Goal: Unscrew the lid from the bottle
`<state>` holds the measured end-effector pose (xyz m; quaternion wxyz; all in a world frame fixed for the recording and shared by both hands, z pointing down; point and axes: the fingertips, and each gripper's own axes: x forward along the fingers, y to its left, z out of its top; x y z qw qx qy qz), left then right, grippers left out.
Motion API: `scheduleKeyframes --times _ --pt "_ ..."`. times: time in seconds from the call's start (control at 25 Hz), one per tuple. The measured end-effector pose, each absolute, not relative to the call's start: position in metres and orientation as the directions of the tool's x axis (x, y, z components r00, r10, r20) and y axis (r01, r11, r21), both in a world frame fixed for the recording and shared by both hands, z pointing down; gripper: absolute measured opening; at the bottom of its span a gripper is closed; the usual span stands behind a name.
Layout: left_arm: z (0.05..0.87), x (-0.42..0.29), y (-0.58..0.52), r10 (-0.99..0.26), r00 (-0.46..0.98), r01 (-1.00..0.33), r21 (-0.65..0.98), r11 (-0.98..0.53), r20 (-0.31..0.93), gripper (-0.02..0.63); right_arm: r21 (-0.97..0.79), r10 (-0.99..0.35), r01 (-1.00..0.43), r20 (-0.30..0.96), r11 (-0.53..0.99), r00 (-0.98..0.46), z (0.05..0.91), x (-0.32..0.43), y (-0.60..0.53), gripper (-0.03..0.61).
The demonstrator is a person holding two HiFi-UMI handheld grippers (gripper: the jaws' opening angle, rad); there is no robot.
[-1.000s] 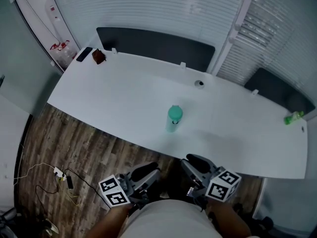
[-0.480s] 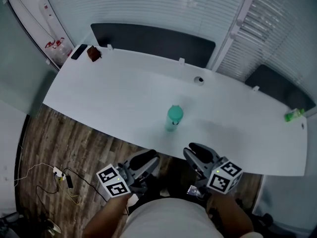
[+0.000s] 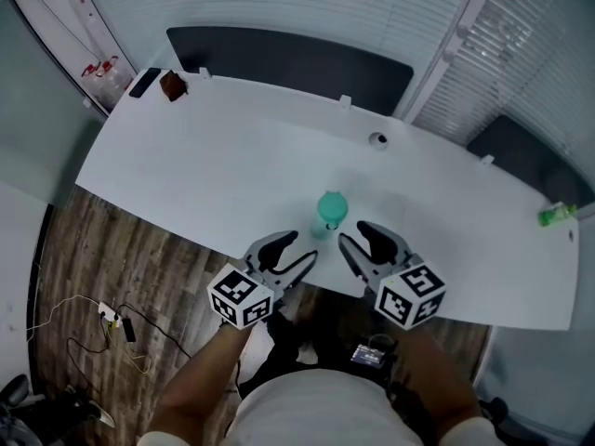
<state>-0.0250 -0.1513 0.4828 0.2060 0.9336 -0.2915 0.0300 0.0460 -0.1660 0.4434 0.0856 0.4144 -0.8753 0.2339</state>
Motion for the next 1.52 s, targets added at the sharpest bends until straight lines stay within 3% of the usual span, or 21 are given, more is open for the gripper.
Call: scheduleKeyframes --times 0.16,0.28,0.6,1.0,1.24,1.52 --pt "0.513 -0.016 -0.174 -0.579 0.762 -0.644 0.245 -0.725 0.289 0.29 -0.215 -0.698 -0.8 0.398 0.56 -0.595 0.456 0.04 -0.184 0.263" --pt "0.525 -0.005 -0.186 -0.61 0.726 -0.679 0.19 -0.709 0.318 0.31 -0.145 -0.71 -0.818 0.43 0.556 -0.558 0.462 0.033 -0.196 0.292" --pt "0.55 0.02 -0.209 -0.673 0.632 -0.731 0.008 -0.682 0.384 0.325 -0.084 -0.705 -0.836 0.495 0.543 -0.508 0.475 0.017 -0.219 0.308" --pt "0.558 0.039 -0.228 -0.655 0.642 -0.727 0.045 -0.685 0.397 0.324 -0.034 -0.684 -0.814 0.523 0.58 -0.509 0.483 0.01 -0.229 0.307" --pt "0.557 0.041 -0.224 -0.538 0.751 -0.599 0.053 -0.799 0.383 0.322 -0.029 -0.614 -0.732 0.523 0.681 -0.591 0.482 0.005 -0.226 0.307" --pt "0.559 0.042 -0.21 -0.192 0.891 -0.229 0.043 -0.972 0.411 0.321 -0.071 -0.466 -0.585 0.53 0.808 -0.708 0.482 -0.002 -0.218 0.307"
